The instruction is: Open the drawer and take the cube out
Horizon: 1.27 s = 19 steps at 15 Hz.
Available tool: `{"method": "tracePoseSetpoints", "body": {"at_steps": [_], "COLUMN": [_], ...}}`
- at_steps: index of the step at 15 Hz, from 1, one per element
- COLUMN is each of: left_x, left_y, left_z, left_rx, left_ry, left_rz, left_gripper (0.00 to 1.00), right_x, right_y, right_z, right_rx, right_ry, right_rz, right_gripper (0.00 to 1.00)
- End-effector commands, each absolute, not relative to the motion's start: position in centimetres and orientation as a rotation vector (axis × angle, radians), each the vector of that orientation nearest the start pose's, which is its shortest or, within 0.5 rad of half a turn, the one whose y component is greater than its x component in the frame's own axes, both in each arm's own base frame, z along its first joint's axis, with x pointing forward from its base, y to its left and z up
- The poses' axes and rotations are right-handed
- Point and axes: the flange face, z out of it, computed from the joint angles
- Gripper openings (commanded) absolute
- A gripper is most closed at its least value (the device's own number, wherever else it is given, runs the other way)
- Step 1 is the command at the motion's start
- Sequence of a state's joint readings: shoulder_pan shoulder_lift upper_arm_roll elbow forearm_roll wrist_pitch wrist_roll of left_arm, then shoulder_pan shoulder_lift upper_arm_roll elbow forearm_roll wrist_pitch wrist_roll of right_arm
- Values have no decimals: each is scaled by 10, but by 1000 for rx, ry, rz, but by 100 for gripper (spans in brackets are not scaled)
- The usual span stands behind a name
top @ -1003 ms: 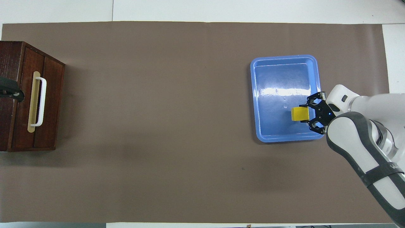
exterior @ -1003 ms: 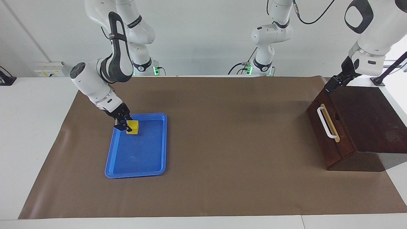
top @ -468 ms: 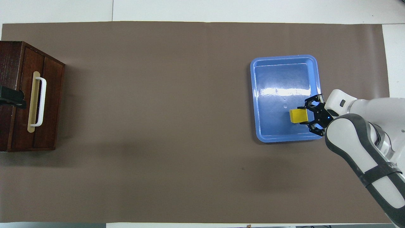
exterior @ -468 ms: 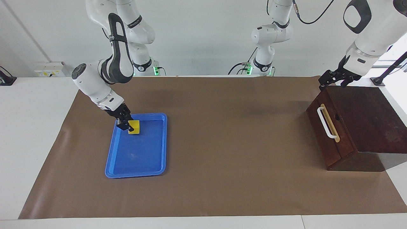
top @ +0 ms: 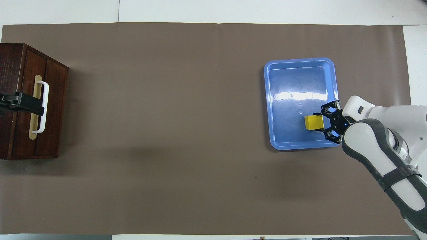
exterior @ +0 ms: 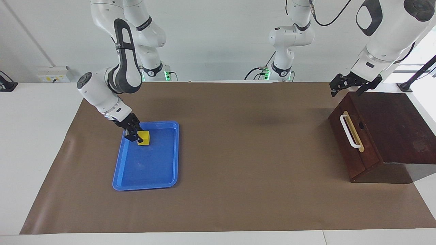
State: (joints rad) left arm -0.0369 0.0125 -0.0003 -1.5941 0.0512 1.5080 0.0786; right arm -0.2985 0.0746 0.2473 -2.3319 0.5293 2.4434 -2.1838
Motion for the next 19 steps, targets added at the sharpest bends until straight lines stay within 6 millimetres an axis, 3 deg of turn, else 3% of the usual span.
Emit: {"method": "tracePoseSetpoints", "body": {"at_steps": [1,2,3,4,5,6,13,17,19], "left_x": [546,546,546,546,547,547,545,546,545], "left_y": [-12,-12,-12,-11,-11,-12,-16,-24,-51], "left_z": [603,604,604,604,606,607,610,608,608], "left_rx": [-3086,-3088,-3088,-3090,-3093,-3093,-3106,-3105,-3102], "left_ry": [216,218,218,213,213,216,222,203,163], "left_rz": [197,195,198,205,202,200,221,213,196], "left_gripper": [100,100,100,100,100,100,100,100,100], "right_x": [514,514,514,514,514,514,517,532,537], "right_y": [-28,-29,-29,-29,-29,-29,-26,-10,-4], "right_z": [307,307,307,306,306,306,313,337,348], "right_rx": [2084,2092,2086,2077,2068,2062,2101,2226,2333], "right_ry": [2453,2447,2453,2461,2467,2471,2465,2404,2337], "right_rz": [588,600,602,602,604,603,614,637,623], "right_gripper": [0,0,20,31,72,100,100,100,100]}}
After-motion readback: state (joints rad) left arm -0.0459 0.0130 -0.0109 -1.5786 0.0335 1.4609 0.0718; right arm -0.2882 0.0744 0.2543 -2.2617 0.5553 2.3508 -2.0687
